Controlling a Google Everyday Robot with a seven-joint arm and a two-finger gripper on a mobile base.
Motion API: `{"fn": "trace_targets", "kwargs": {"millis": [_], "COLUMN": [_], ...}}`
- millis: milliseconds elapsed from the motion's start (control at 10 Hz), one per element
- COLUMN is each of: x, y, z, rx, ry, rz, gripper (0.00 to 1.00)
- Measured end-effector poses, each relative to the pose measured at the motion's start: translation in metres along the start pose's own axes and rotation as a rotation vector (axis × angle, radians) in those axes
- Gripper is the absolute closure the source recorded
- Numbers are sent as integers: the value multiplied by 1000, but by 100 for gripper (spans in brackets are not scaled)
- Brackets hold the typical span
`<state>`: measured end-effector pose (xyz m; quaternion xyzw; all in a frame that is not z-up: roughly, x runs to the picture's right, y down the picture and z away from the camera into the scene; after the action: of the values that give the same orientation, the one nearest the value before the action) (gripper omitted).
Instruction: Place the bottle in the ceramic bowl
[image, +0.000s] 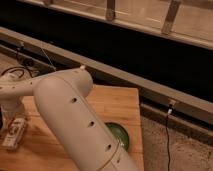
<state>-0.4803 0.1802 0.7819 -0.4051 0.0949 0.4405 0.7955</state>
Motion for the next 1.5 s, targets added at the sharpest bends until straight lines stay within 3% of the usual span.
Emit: {"fn": "trace_targets", "kwargs": {"millis": [800,1100,1200,1500], "x": [0,1,1,1], "y": [8,9,11,14], "z": [45,49,47,38], "rx": [-9,-8,-1,1], "ry": [33,37,30,-6], "rz": [12,11,-1,-41], "gripper": [35,36,40,70]}}
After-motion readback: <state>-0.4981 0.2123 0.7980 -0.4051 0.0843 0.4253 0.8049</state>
